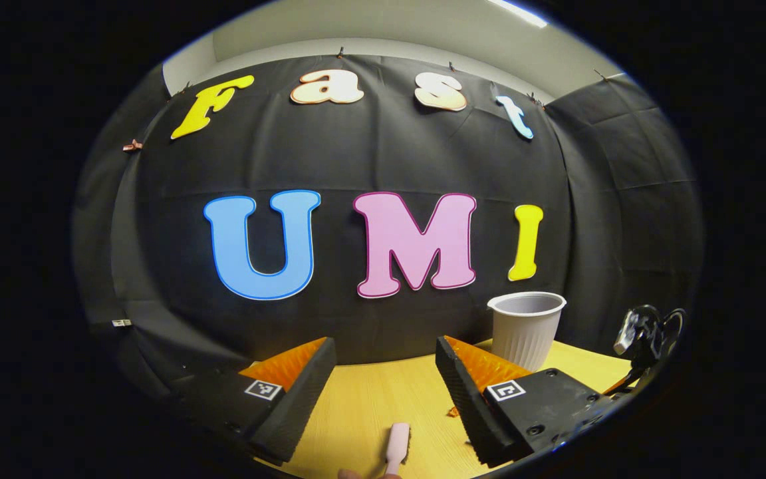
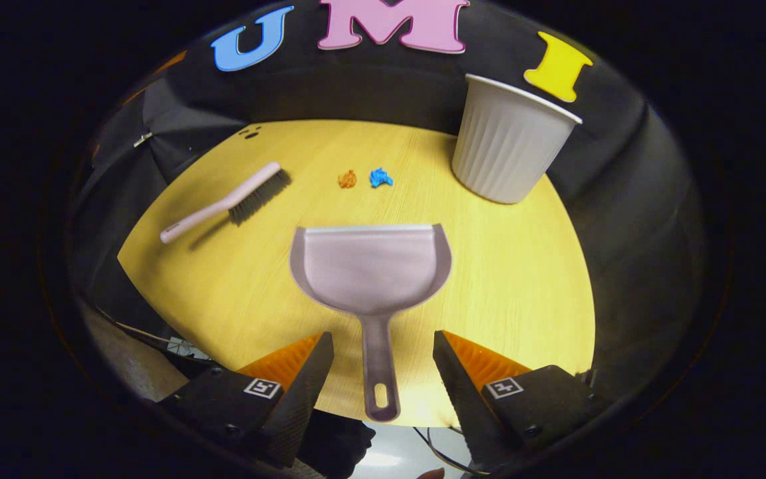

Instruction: Pick up the small broom and dustpan from the desktop, sweep the trash into the dustpan with the broom, and then empty the trash into the garbage bin.

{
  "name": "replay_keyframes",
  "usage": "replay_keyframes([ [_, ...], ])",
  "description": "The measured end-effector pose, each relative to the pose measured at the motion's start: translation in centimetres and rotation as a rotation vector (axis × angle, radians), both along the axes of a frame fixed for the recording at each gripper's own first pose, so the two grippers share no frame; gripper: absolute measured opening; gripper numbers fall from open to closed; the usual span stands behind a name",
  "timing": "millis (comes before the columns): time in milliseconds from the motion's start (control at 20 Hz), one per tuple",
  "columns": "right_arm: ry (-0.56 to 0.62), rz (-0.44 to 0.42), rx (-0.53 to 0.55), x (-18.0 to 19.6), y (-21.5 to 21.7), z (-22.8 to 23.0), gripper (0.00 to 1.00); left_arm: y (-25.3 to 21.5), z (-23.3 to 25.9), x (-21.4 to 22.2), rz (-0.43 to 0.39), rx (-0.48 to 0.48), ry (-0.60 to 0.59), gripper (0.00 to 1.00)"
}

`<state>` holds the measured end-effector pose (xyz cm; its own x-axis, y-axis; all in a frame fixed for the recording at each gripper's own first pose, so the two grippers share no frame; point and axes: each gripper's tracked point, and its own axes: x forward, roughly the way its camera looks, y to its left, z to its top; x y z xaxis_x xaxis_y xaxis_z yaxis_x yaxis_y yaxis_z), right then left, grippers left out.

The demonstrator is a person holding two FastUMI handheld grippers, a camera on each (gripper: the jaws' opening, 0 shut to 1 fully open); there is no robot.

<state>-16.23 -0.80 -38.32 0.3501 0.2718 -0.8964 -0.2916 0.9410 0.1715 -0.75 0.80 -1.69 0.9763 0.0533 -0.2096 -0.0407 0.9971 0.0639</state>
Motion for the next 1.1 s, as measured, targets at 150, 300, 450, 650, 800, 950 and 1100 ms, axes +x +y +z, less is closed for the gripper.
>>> replay_keyframes([
  [150,0.089,0.044,-0.007,-0.6,0.8,-3.3,0.94,0.1,-0.2,0.0,0.014,0.016,0.018,0.95],
  [300,0.157,0.041,-0.009,-0.6,1.6,-5.6,0.86,0.3,-0.3,0.1,0.032,0.017,0.034,0.94],
  [450,0.208,0.045,-0.003,-0.5,2.6,-7.0,0.81,0.5,-0.3,0.0,0.045,0.025,0.044,0.94],
  [650,0.236,0.036,-0.018,0.4,3.1,-8.2,0.65,0.5,-0.4,0.1,0.056,0.027,0.052,0.94],
  [800,0.27,0.032,-0.021,0.7,2.7,-8.5,0.55,0.6,-0.6,0.1,0.055,0.031,0.067,0.94],
  [950,0.246,0.063,-0.016,1.3,2.8,-8.0,0.38,0.5,-1.7,-0.6,0.051,0.03,0.108,0.94],
  [1100,0.227,0.073,0.011,1.6,3.0,-8.0,0.38,-0.2,-4.9,-1.3,0.016,-0.005,0.201,0.96],
])
